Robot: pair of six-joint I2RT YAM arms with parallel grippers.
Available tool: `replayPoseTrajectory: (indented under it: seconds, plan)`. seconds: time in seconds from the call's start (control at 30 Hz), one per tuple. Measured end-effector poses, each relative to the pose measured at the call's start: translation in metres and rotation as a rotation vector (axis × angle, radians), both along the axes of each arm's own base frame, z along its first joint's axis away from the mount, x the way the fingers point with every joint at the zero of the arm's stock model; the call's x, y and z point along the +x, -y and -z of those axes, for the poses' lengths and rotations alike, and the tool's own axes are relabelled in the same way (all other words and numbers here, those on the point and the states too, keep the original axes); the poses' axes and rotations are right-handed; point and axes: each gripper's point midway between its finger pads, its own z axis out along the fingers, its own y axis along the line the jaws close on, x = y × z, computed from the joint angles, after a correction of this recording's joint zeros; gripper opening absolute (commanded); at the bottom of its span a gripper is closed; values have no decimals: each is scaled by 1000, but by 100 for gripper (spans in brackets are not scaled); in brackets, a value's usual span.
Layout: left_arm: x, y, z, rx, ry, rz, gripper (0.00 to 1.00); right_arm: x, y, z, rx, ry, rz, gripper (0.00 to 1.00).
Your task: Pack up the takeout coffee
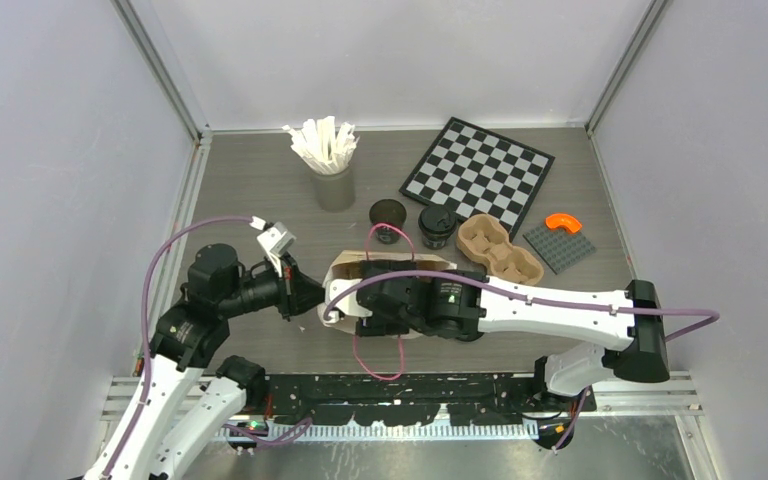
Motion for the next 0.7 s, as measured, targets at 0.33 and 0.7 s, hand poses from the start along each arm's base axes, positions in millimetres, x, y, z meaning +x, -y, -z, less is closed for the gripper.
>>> replayPoseTrajectory:
  seconds: [0.33,0.7]
  plan:
    - [-4,2,-2,-14,16,30,0,8,-10,16,14,14,-60,81]
    - [-5,4,2,-9,-9,49,0,8,-35,31,49,-4,-137,81]
